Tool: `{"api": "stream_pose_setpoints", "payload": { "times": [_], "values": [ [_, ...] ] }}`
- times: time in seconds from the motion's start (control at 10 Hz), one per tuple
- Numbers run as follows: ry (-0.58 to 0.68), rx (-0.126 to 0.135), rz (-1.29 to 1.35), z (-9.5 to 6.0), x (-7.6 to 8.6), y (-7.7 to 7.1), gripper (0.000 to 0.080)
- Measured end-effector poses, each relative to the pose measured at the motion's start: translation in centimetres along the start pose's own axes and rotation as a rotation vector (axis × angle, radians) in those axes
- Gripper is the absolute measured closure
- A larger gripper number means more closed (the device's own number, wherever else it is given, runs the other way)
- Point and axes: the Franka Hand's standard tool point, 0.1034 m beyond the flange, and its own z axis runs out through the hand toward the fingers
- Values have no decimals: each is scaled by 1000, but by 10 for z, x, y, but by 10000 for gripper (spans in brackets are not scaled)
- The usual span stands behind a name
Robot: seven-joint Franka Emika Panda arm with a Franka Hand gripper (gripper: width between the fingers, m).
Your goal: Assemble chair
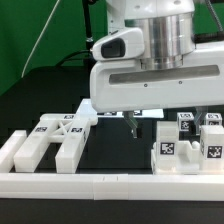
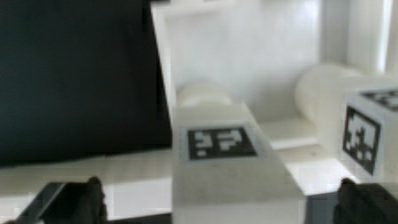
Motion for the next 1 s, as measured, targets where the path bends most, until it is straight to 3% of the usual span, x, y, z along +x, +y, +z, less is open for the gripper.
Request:
{"api": "stream_pose_setpoints", "payload": {
  "times": [0.2, 0.3, 0.4, 0.5, 0.7, 1.0],
  "values": [
    [1, 0, 18, 0, 0, 1, 198],
    [1, 0, 52, 0, 0, 1, 377],
    [0, 2, 145, 0, 0, 0, 377],
    [0, 2, 211, 0, 0, 0, 514],
    [0, 2, 350, 1, 0, -1, 514],
    [-2, 1, 785, 2, -1, -5, 514]
  ]
}}
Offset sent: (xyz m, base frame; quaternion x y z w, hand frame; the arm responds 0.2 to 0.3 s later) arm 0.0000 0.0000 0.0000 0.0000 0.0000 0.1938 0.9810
